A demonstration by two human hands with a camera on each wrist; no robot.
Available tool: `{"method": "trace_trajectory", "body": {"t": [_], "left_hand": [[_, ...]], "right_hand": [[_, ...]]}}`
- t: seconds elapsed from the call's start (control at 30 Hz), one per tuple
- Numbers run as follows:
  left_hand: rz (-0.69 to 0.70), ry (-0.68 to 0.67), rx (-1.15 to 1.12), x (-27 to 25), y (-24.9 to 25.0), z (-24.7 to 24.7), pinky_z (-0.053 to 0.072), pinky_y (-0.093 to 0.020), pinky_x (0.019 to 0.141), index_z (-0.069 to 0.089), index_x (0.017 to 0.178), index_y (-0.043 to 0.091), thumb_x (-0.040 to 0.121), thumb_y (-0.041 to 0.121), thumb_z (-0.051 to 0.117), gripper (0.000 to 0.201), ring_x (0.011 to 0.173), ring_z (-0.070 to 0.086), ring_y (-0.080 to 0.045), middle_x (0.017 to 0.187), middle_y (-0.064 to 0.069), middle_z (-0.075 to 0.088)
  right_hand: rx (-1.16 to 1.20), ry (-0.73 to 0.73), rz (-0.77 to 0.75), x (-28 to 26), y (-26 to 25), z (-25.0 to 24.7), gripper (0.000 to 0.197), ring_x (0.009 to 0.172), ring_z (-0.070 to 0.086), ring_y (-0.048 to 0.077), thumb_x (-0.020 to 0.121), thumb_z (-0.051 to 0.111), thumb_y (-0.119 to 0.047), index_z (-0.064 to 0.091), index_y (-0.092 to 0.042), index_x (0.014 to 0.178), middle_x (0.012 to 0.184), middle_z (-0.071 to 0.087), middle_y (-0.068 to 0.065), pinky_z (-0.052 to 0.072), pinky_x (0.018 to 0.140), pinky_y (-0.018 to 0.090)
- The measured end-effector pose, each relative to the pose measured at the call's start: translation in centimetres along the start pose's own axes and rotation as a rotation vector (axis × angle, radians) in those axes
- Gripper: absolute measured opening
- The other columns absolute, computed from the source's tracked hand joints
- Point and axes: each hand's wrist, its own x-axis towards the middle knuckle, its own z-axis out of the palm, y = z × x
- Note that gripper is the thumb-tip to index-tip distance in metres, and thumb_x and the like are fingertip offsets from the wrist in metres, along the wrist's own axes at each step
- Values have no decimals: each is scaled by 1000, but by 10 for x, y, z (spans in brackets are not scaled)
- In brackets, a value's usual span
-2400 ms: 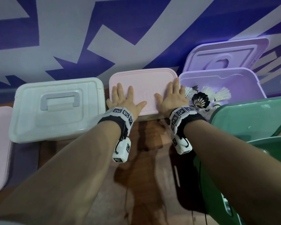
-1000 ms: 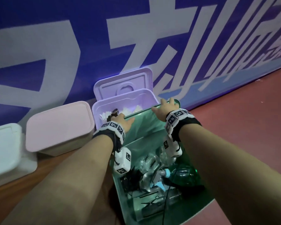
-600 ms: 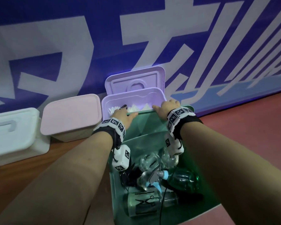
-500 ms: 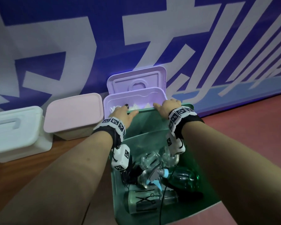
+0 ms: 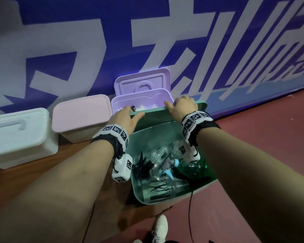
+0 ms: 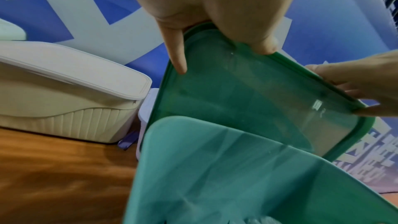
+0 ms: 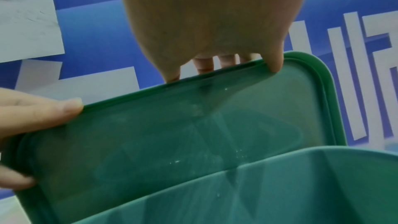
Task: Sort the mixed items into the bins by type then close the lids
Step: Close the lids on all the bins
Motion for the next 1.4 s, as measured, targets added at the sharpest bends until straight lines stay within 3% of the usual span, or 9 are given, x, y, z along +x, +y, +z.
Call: {"method": "trace_trajectory", "body": {"t": [0.1,0.23,0.43,0.53,0.7,0.83,0.93,1.13,1.4], "left_hand": [[28,24,-22,-23,-7,-1,45,-34,73,49,104,18,88,66,44,51,81,54,-27,102,-7,64],[13,58,-145,-51,-11,2,50,-38,80,52,87,18,81,68,54,50,82,59,-28,86,-1,63],[-38,119,-313,-78,-5,7,41,-32,86,51,64,12,89,52,57,48,98,56,-28,87,-1,53],[-102,120,-313,-85,1,9,37,-28,75,42,58,14,93,48,53,50,99,58,-32,88,-10,60],[-204,157,-274,-102,13,15,34,-29,69,51,74,15,94,45,51,36,84,55,-30,73,-1,56],[-244,193,-342,-114,20,24,43,-32,93,66,110,11,92,37,57,33,116,56,-28,127,-8,60],[-275,177,-377,-127,21,35,38,-35,107,60,125,9,91,37,58,44,127,49,-26,139,-9,51],[-339,181,-350,-153,23,49,35,-35,110,55,133,9,90,44,60,56,130,46,-26,143,-9,49],[-363,208,-346,-182,19,70,37,-39,110,61,124,7,85,44,66,54,128,46,-27,144,-9,45]], "right_hand": [[3,37,4,-27,1,2,58,118,42,35,94,34,-56,61,-9,114,125,51,14,37,99,45],[21,92,-1,-56,7,10,54,110,46,35,94,37,-53,64,-8,107,116,55,16,38,94,42],[53,122,-37,-81,12,13,54,111,46,36,93,41,-53,67,-7,106,117,55,16,39,97,42],[94,142,-54,-90,17,16,51,113,45,34,93,42,-51,67,-8,106,118,55,14,39,98,42],[170,171,-105,-105,36,18,44,114,44,31,94,45,-45,66,-9,107,118,56,12,38,98,41],[191,167,-136,-117,52,24,43,113,43,31,93,46,-46,66,-10,107,117,56,11,38,97,40],[202,152,-162,-129,62,28,43,116,42,30,93,47,-46,66,-10,109,119,55,11,39,97,41],[209,118,-207,-154,80,38,45,118,40,29,93,47,-46,65,-10,113,122,51,10,39,100,41],[188,115,-258,-187,95,57,48,121,37,29,92,48,-48,62,-10,117,125,47,10,39,99,41]]}}
